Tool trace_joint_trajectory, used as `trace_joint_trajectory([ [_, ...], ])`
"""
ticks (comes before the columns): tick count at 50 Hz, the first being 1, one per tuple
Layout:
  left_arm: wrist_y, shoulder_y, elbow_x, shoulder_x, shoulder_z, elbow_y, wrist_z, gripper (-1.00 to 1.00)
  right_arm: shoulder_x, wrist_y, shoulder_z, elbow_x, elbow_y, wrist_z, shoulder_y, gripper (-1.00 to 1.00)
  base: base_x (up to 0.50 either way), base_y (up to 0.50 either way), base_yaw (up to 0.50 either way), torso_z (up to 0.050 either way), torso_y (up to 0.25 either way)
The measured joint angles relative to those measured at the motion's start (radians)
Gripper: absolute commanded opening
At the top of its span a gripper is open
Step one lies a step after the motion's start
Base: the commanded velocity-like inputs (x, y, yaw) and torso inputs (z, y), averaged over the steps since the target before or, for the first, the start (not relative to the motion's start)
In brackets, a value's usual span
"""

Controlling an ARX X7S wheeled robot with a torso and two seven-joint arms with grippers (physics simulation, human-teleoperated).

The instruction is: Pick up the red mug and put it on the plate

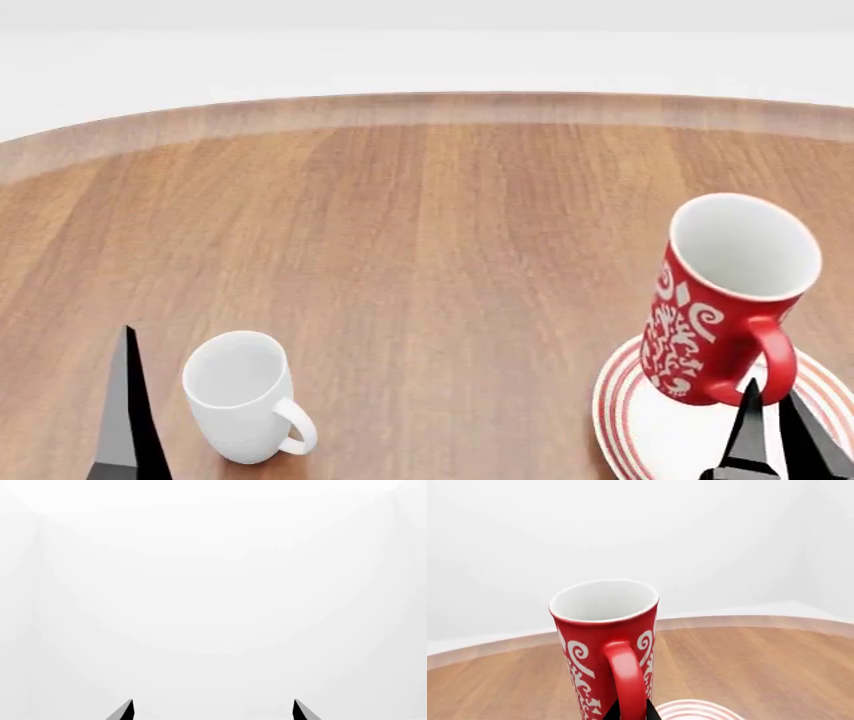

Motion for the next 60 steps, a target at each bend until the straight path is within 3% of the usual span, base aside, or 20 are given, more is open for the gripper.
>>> trace_joint_trajectory([
  [19,0.023,0.011,0.011,-0.007,0.012,-0.009,-0.008,1.00,0.054,0.028,0.023,0.017,0.037,-0.026,0.056,-1.00,0.00,0.00,0.00,0.000,0.000],
  [39,0.007,0.014,0.028,-0.010,0.029,0.013,-0.016,1.00,0.118,0.047,0.049,0.090,0.224,-0.246,0.185,-1.00,0.00,0.00,0.00,0.000,0.001],
  [60,-0.005,0.008,0.032,-0.012,0.033,0.022,-0.022,1.00,0.092,0.135,-0.009,0.118,0.470,-0.483,0.412,-1.00,0.00,0.00,0.00,0.000,0.000],
])
